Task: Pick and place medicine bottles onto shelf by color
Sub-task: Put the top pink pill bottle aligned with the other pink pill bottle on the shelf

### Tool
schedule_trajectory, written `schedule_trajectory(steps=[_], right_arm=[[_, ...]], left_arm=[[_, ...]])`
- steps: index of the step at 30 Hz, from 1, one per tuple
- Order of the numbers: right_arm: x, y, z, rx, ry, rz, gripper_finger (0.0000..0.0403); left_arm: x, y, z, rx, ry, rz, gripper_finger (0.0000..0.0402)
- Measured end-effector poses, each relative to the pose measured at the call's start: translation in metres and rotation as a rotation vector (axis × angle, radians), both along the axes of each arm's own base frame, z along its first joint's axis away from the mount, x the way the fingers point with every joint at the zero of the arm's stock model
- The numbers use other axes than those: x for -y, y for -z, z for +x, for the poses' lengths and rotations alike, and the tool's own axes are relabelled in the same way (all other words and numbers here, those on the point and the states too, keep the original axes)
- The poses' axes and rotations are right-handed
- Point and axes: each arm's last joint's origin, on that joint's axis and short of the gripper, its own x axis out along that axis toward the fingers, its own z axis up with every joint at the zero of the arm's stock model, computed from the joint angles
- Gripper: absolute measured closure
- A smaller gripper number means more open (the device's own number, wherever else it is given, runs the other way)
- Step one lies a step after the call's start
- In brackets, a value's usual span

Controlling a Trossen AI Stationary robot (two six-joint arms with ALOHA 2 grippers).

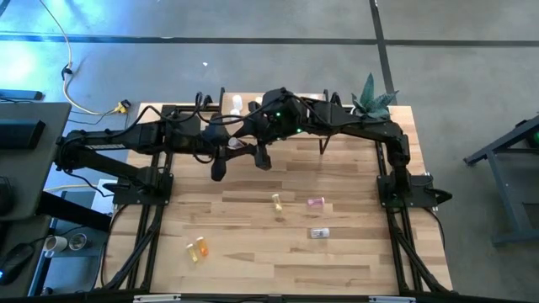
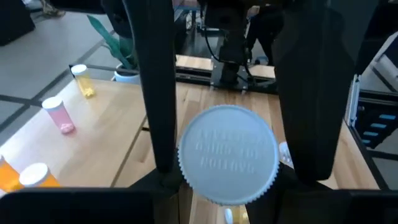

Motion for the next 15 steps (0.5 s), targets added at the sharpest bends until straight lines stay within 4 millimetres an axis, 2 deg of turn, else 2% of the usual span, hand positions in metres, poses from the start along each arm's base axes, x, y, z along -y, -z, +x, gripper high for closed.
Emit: schedule_trajectory(steps=[8,15], right_arm=[[0.0013,-0.0024,0.0009,0.024,0.012,0.015,0.0214],[0.0032,-0.0023,0.0008,0.02,0.03,0.035,0.026]], left_arm=[[-0.0008,-0.0008,-0.0001,0.004,-0.027,0.02,0.0307],[-0.0009,-0.0008,-0.0001,-0.001,-0.023,0.037,0.0307]])
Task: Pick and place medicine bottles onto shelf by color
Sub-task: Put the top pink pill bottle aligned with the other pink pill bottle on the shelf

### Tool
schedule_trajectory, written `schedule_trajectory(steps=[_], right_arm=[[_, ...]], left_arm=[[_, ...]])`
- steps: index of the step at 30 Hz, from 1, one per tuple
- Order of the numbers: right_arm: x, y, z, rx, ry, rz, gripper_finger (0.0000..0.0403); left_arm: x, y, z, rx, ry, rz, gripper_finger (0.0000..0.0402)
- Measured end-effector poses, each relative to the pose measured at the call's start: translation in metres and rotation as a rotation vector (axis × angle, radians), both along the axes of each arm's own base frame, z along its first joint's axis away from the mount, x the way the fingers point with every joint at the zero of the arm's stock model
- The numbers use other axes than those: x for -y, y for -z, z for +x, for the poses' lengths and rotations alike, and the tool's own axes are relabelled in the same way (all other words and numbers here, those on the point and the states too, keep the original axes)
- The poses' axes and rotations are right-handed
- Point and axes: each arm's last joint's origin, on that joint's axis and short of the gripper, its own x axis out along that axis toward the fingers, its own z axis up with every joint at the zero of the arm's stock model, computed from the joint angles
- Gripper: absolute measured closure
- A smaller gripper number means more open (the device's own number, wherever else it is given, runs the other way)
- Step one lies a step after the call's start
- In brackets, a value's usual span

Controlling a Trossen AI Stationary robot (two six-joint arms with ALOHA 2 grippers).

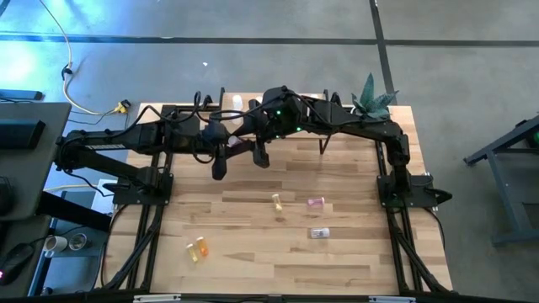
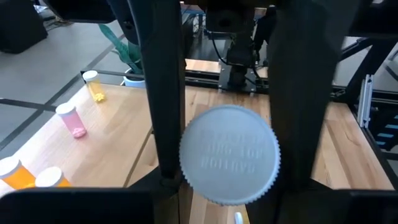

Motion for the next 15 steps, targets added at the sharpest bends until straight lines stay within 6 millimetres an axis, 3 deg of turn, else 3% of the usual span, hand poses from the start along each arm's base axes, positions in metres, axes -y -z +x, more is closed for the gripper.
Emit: schedule_trajectory(steps=[6,15], right_arm=[[0.0003,0.0018,0.0013,-0.005,0.001,0.001,0.0292],[0.0001,0.0022,0.0012,-0.009,0.0,0.002,0.0297]], left_arm=[[0.0,0.0005,-0.0002,-0.005,0.0,-0.001,0.0307],[0.0,0.0005,0.0,-0.004,0.0,-0.002,0.0305]])
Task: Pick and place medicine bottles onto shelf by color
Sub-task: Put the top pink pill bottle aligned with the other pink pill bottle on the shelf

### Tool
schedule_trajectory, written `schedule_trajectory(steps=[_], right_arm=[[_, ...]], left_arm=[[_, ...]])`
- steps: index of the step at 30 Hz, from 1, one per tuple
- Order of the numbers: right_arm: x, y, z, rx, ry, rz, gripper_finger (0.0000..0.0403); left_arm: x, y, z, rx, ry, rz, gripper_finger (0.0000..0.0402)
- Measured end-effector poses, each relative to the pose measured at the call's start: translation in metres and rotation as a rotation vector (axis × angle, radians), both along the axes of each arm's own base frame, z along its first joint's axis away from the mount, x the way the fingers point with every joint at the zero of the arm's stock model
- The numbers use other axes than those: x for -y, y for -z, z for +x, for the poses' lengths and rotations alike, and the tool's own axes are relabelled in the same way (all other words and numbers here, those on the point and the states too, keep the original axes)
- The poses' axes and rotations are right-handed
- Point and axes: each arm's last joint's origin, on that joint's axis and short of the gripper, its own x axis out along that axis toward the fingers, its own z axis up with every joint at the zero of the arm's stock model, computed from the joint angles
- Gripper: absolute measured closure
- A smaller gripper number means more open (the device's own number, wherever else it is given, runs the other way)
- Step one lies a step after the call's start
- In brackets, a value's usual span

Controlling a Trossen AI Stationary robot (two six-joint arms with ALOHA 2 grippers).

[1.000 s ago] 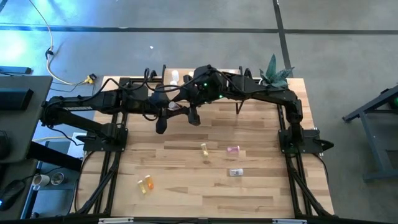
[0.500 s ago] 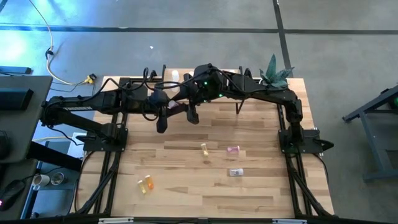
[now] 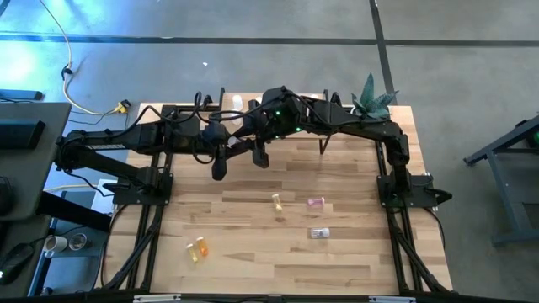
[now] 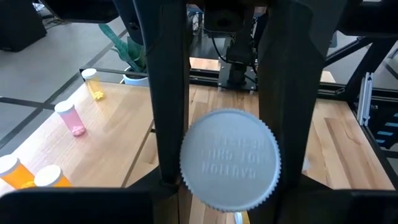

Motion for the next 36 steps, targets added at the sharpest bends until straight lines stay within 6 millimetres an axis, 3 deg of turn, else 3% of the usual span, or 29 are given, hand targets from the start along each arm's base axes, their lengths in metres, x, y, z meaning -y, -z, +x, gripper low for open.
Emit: schedule_trajectory(steps=[14,36], right_arm=[[0.0,-0.003,-0.002,0.011,0.004,-0.006,0.0299],[0.001,-0.01,-0.01,-0.005,0.046,-0.036,0.03]], left_arm=[[0.0,-0.001,0.0,0.011,-0.008,-0.015,0.029],[-0.001,-0.003,-0.007,0.002,-0.056,0.022,0.0304]])
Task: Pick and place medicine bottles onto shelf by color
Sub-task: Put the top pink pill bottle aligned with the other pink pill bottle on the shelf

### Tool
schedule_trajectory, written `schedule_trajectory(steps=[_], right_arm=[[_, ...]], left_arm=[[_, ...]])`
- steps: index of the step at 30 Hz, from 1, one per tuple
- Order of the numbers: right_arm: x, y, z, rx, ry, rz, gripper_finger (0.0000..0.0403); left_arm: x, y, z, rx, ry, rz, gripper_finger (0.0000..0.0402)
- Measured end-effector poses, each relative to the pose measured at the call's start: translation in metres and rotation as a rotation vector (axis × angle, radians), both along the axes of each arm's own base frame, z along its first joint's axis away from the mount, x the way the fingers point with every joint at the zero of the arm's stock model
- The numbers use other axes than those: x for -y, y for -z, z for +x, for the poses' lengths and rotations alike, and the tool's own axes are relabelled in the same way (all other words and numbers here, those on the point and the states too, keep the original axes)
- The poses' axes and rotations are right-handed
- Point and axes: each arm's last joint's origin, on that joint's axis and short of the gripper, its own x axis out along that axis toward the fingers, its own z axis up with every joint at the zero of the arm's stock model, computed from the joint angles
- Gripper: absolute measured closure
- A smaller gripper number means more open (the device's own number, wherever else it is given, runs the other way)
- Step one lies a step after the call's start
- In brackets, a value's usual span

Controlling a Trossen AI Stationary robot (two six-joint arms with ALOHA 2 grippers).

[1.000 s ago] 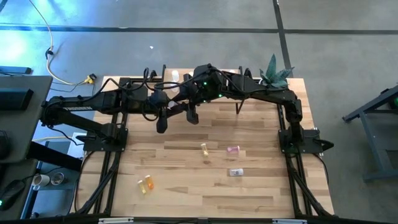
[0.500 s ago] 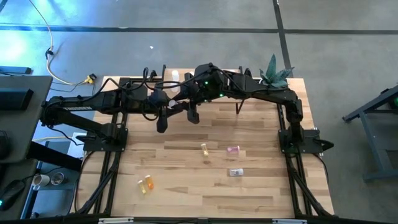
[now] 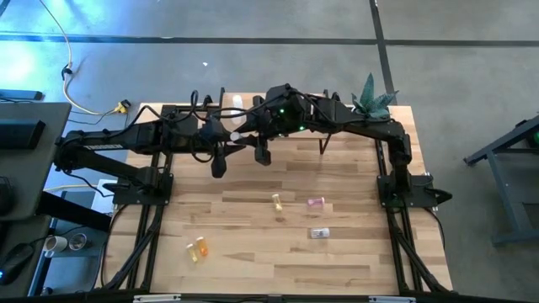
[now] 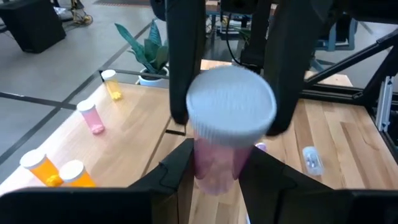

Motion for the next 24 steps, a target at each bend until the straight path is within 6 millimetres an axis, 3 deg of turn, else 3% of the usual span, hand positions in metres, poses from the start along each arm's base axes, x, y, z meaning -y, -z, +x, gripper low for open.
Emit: schedule_trajectory(steps=[24], right_arm=[[0.0004,-0.0008,-0.0062,-0.04,0.048,0.001,0.03]], left_arm=[[0.0,-0.0003,-0.0029,-0.008,-0.018,0.006,0.0305]])
